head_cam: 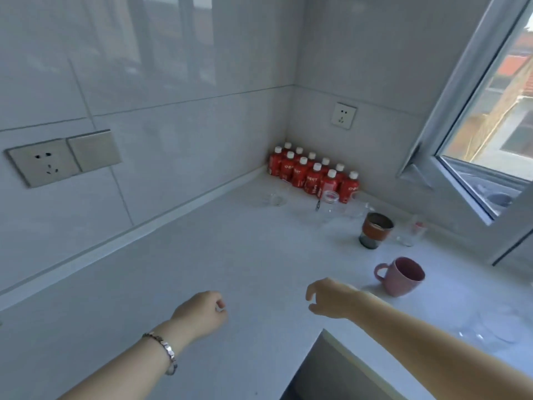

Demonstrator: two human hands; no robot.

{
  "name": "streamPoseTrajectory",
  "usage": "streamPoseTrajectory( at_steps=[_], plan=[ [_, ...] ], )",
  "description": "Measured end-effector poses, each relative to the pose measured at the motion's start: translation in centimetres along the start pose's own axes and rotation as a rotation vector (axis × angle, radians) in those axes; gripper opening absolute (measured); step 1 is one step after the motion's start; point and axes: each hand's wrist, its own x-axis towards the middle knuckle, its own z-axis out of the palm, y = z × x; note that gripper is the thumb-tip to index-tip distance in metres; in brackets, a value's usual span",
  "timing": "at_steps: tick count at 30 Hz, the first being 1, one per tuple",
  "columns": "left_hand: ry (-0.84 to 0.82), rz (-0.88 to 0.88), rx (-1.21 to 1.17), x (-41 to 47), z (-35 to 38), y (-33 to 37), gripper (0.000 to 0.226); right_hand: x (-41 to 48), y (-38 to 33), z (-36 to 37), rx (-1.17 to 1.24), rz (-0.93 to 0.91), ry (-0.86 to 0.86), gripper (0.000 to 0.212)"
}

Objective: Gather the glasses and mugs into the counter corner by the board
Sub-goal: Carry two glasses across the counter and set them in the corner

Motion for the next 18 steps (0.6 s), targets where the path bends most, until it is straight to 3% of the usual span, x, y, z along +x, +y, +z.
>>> streamPoseTrajectory(
  at_steps=[3, 7, 18],
  plan=[
    [-0.014, 0.007, 0.026, 2.8, 1.6, 8.1, 0.024, -0.7, 8.8, -1.5, 0.017, 0.054, 0.042, 0.034],
    [-0.026, -0.009, 0.049, 6.2, 2.7, 14.7, 0.026, -0.7, 15.8, -2.9, 0.031, 0.130, 0.074, 0.036],
    [0.026, 0.002, 0.195, 19.9, -0.7, 21.6, 0.036, 8.0, 22.9, -6.9, 0.148, 0.173, 0.149, 0.037]
  ],
)
